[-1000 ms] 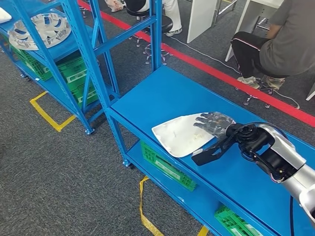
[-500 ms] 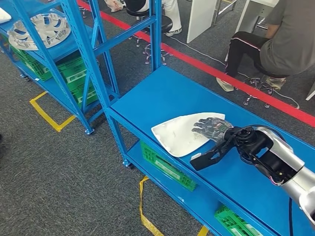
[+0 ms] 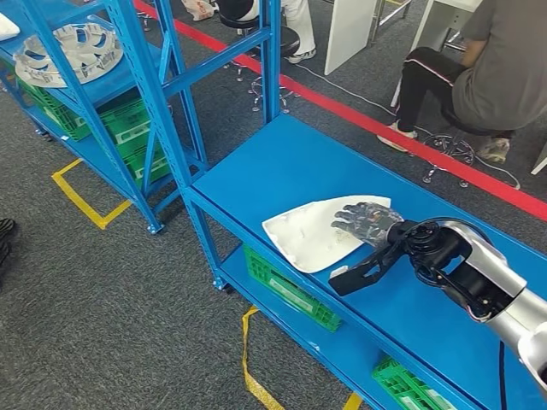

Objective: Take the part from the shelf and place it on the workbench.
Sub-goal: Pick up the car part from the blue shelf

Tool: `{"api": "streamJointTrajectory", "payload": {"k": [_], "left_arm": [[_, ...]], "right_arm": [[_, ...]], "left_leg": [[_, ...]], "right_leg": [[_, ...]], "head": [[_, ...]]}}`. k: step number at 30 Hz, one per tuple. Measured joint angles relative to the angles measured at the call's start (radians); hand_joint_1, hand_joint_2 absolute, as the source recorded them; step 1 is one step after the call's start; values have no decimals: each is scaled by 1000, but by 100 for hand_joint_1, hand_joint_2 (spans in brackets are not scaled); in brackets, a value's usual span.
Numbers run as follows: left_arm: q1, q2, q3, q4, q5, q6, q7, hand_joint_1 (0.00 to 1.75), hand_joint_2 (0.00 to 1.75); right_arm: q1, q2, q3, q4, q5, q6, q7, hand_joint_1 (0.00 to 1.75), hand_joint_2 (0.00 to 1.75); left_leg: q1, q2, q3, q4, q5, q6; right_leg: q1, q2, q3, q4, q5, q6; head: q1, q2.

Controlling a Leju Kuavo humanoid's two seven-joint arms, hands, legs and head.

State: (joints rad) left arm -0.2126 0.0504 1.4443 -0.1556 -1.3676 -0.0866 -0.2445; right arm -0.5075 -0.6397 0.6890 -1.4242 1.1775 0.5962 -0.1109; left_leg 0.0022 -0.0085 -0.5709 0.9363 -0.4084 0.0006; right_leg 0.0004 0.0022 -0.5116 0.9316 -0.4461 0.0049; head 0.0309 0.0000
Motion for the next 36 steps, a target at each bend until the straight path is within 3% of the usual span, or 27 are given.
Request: {"api": "streamJointTrajectory", "payload": {"k": [22,36], "left_arm": [[-3,-1,0,0,-1,0,1,0,0],[-2,-1,0,0,12,0,4,0,0]], "right_arm": [[-36,13,20,58,32,-57,-9,0,175],[-77,80,33,159,53,-120,-41,0,175]], "left_leg": [[0,0,0,0,0,0],[0,0,0,0,0,0]], "right_leg": [[0,0,0,0,0,0],[0,0,0,0,0,0]], "head": [[0,0],[0,0]]}}
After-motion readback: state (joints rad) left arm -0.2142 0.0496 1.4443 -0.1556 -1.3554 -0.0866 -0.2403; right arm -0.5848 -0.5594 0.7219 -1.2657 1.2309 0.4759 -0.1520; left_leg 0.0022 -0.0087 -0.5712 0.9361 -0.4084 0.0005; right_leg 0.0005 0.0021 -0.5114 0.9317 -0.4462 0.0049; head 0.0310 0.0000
